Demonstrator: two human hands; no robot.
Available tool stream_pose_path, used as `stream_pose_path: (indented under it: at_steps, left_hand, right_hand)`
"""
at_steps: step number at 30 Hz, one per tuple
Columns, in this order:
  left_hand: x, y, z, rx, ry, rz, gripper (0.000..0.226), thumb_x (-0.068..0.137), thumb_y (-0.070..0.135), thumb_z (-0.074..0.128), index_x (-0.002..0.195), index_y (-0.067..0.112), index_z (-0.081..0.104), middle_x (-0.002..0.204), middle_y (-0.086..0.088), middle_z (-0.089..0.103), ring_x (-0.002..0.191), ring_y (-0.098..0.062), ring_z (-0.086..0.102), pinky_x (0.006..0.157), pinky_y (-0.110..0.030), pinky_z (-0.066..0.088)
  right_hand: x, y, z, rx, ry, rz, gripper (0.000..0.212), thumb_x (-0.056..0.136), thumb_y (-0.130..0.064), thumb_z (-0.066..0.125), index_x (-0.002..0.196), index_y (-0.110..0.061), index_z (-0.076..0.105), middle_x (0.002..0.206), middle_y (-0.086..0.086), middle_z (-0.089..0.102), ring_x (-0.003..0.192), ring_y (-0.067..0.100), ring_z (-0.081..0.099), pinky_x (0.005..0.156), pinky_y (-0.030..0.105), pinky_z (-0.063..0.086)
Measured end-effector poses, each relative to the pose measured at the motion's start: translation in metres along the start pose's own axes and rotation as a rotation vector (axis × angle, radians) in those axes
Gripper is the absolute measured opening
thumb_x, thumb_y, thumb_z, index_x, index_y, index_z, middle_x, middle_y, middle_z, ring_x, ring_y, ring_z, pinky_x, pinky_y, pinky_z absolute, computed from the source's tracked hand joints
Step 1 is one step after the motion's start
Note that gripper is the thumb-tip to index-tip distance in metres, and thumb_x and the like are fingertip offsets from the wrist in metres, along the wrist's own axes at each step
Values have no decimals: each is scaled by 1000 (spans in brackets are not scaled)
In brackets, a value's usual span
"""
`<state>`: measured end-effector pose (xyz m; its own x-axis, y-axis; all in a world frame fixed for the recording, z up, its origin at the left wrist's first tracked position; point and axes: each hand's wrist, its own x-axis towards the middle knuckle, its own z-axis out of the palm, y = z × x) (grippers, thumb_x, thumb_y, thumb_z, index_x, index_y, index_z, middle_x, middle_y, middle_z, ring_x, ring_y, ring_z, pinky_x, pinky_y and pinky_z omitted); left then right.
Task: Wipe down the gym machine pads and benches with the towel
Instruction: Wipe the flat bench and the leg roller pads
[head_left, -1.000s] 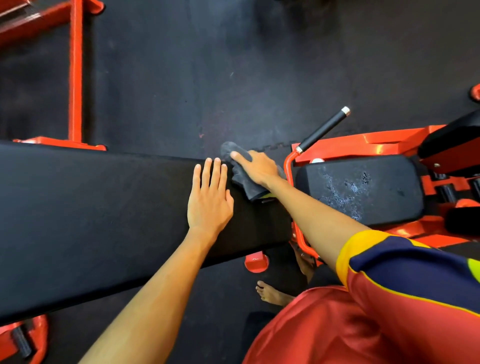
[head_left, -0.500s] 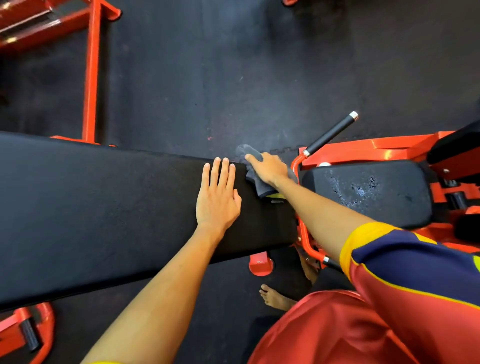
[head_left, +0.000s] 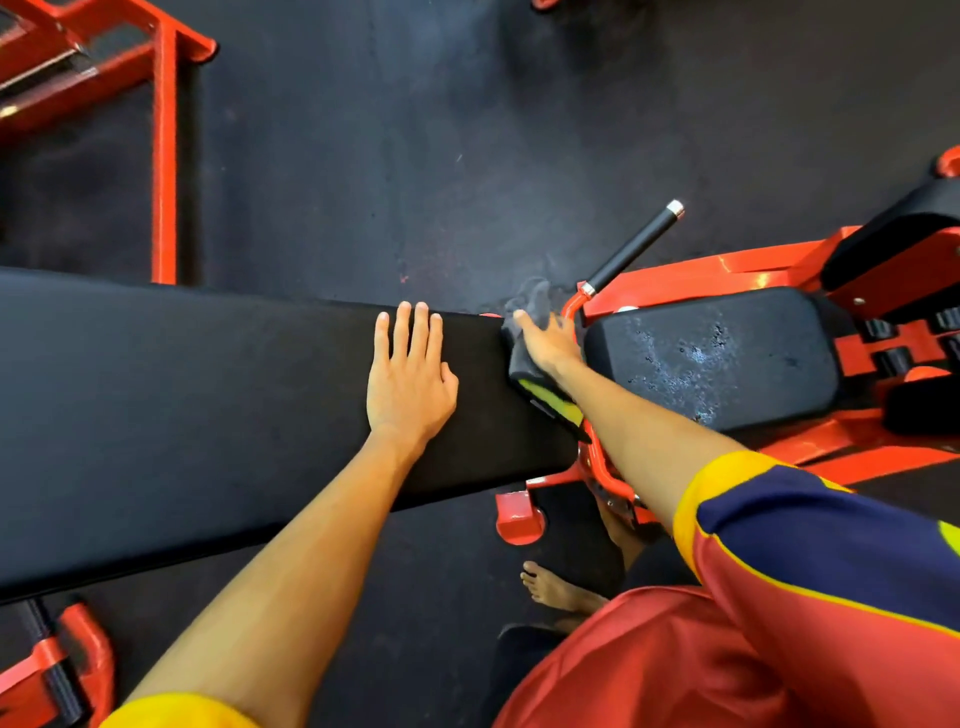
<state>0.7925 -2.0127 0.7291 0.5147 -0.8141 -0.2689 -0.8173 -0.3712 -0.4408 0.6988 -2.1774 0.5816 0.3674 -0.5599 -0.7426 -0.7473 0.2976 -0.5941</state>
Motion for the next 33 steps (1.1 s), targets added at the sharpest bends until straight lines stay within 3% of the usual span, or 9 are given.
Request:
stream_pose_path:
  at_steps: [7,10,14,18,20,25,27,30,33]
  left_hand:
    - [0,13,-1,-15,-23,-34,68,99,33,34,159,4,24,168,-16,21,157,-33,9,124,-61,4]
    - [1,14,-1,-35,-8,-9,67,100,35,36,159,5,26,168,-15,21,157,-32,9,125,-59,4]
    - [-13,25,7,-45,-17,70,65,101,34,37,159,5,27,167,-15,23,157,-32,11,126,-57,4]
    - [-21,37,16,-61,-6,105,65,103,34,34,160,5,23,168,-15,20,157,-30,12,127,-53,5]
    - [-20,38,17,-62,-21,88,66,105,37,31,161,5,19,169,-14,15,158,-29,9,127,-53,4]
    - [-20,41,17,-31,-36,90,67,106,38,27,162,4,12,170,-15,8,158,-30,3,126,-55,1]
    - [-19,41,16,-30,-40,98,67,106,38,24,162,4,10,170,-15,7,158,-30,1,126,-55,0]
    - [-18,41,19,-30,-32,91,68,105,38,27,162,4,13,170,-16,8,158,-31,3,126,-56,1]
    - [-16,41,20,-1,-49,96,69,104,39,25,162,4,12,170,-16,7,158,-31,2,125,-57,2]
  right_hand:
    - [-78,52,26,-164,76,-416,83,98,-62,49,165,-28,13,172,2,12,156,29,18,127,49,18]
    - [-74,74,15,-122,83,-342,93,90,-76,46,165,-31,14,172,-2,12,157,25,19,127,46,19]
    - [-43,65,7,99,84,-103,89,86,-75,58,160,-39,23,166,-8,29,148,27,38,120,44,32]
    - [-4,47,-11,180,-22,23,90,86,-77,57,160,-31,34,153,7,53,135,30,54,104,33,43]
    - [3,37,-15,120,-32,97,87,91,-74,53,161,-26,32,156,11,49,138,35,51,108,37,40]
    - [-43,45,10,-157,108,-313,83,99,-64,47,164,-27,13,171,3,19,153,34,28,122,50,28]
    - [-49,54,13,-181,101,-374,87,97,-68,45,165,-27,9,173,0,11,156,29,20,124,52,25]
    - [-28,50,3,-93,71,-287,86,95,-71,47,164,-31,17,170,-7,17,153,26,29,124,43,27]
    - [5,36,-12,111,-28,4,89,89,-76,55,161,-31,29,162,2,41,142,32,46,115,37,35]
